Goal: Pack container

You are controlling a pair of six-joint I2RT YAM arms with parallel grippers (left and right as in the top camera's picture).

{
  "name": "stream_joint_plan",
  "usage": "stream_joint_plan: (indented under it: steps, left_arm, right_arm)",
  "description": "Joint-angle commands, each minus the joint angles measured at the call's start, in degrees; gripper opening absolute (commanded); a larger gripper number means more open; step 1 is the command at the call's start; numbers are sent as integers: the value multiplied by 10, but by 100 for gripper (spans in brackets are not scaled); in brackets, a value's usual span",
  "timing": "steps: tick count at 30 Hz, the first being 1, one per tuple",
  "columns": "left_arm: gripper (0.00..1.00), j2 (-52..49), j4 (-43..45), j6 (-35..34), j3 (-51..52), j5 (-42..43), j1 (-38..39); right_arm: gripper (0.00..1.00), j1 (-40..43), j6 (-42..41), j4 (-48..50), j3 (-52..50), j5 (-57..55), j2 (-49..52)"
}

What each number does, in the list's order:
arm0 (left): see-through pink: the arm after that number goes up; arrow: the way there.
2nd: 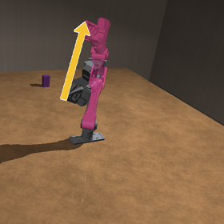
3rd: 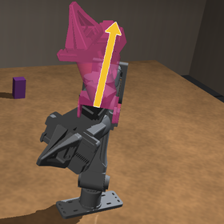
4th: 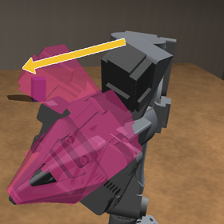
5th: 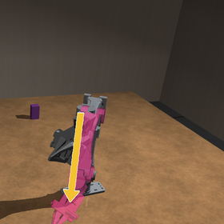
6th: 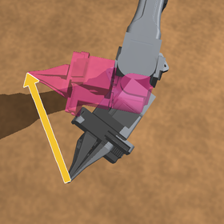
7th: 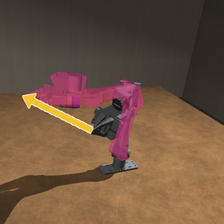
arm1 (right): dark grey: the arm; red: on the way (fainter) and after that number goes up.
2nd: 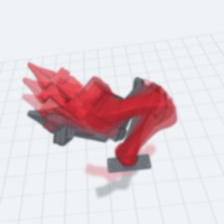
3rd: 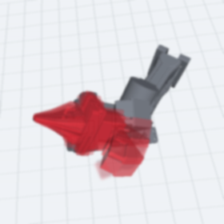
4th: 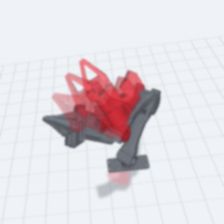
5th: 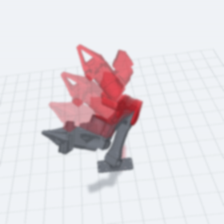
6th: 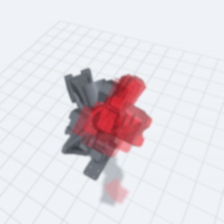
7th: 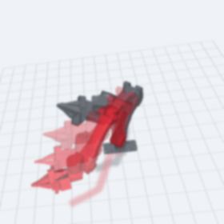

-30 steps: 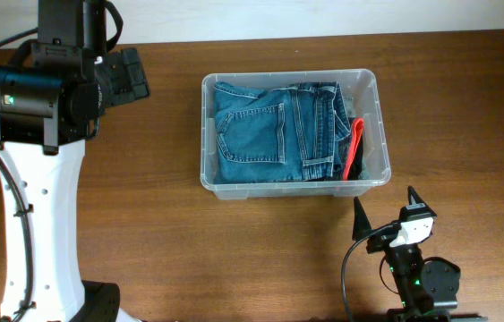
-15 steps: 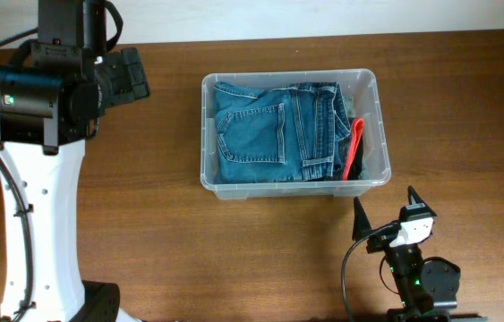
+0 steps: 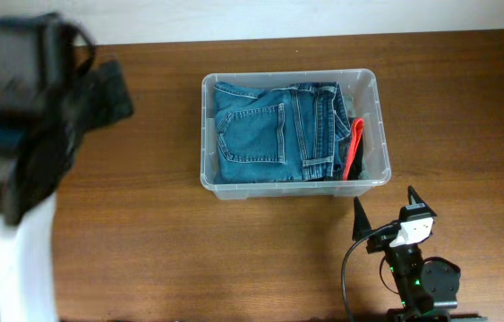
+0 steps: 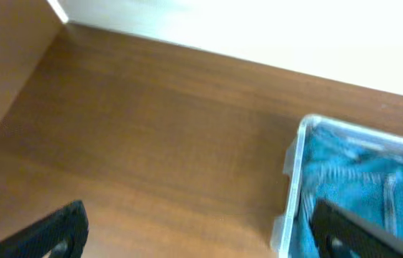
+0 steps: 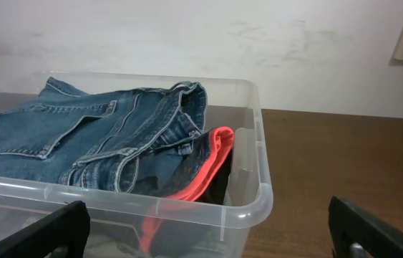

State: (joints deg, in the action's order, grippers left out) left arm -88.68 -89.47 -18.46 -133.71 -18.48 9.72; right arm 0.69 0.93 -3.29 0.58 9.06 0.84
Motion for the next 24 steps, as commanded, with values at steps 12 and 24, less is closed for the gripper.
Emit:
stream_joint_plan:
  steps: [12,24]
  left_arm:
    - [99,382,-72,-2,45,46,-2]
    - [100,675,-72,-2,283,25,-2]
  right_arm:
    - [99,-4,3,-4,-3,-7,-6]
    - [98,-4,3,-4,-3,-7,-6]
